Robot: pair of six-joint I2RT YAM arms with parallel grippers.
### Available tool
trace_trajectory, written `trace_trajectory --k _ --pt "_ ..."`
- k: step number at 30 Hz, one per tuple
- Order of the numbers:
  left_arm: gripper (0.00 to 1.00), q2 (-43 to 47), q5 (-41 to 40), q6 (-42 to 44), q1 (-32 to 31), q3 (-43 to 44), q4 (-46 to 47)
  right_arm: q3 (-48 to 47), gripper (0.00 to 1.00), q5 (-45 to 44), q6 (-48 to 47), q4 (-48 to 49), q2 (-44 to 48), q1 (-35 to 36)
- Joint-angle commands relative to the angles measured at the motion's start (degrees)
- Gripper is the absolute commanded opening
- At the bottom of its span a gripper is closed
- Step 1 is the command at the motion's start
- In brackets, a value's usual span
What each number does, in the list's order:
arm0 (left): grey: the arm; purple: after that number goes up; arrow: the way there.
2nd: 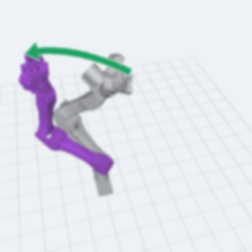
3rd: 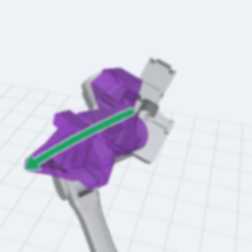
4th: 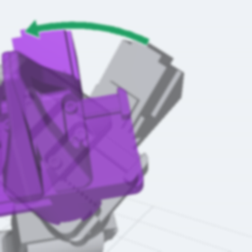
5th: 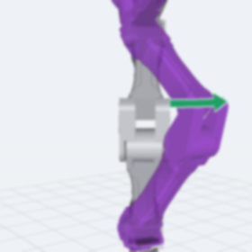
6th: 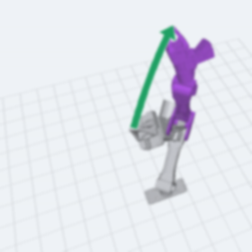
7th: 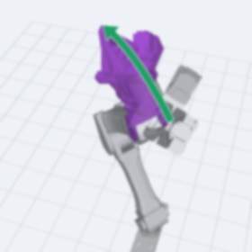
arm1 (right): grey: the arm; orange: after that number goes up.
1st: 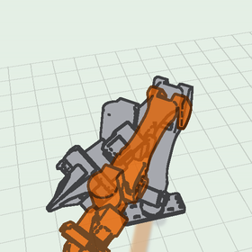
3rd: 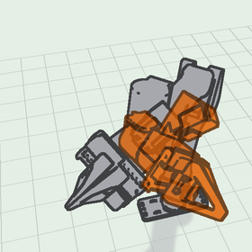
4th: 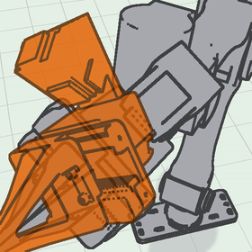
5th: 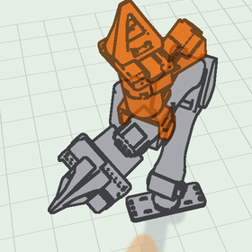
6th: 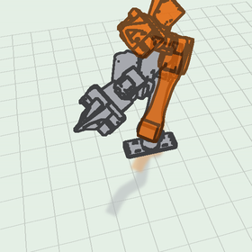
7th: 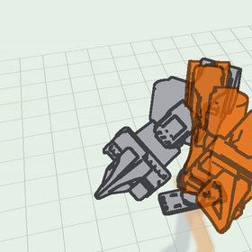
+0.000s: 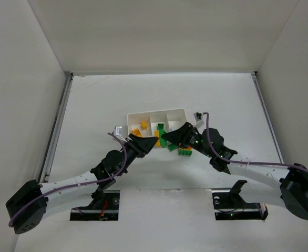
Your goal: Sort the legos into containers by color
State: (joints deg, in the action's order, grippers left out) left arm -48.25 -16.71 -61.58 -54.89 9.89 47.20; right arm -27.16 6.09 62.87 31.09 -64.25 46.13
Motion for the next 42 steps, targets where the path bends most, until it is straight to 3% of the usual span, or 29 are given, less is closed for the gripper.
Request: trace_trajectory --k 1,13,18,24,31,39,42 --pt "0.52 -1.1 -0.9 -0.6 0.2 1.0 4.7 0.4 0.30 1.9 2.7 8.5 -0.2 -0.3" --pt "0.25 -3.1 -0.9 -0.1 0.3 2.2 6.9 1.7 0.30 3.2 3.4 11.2 -1.3 -2.0" --pt "0.23 -3.2 -0.9 0.1 0.3 2.6 6.9 2.0 0.30 4.0 3.2 11.2 -0.7 -3.5" --pt "0.32 -5.7 -0.9 0.1 -0.3 3.1 8.0 1.7 0.30 4.1 3.0 11.3 -1.6 -3.5" --pt "0.32 -6.7 -0.6 0.4 -0.2 3.5 8.4 2.1 0.30 3.4 2.0 10.6 -2.2 -3.3" --pt "0.53 -9.1 1.1 0.4 -0.3 4.2 10.7 2.1 0.30 5.2 4.1 13.6 -1.8 -3.5" --pt "0.56 -8.1 1.0 0.0 0.3 3.8 11.2 1.5 0.30 6.2 5.2 13.8 -1.1 -4.0"
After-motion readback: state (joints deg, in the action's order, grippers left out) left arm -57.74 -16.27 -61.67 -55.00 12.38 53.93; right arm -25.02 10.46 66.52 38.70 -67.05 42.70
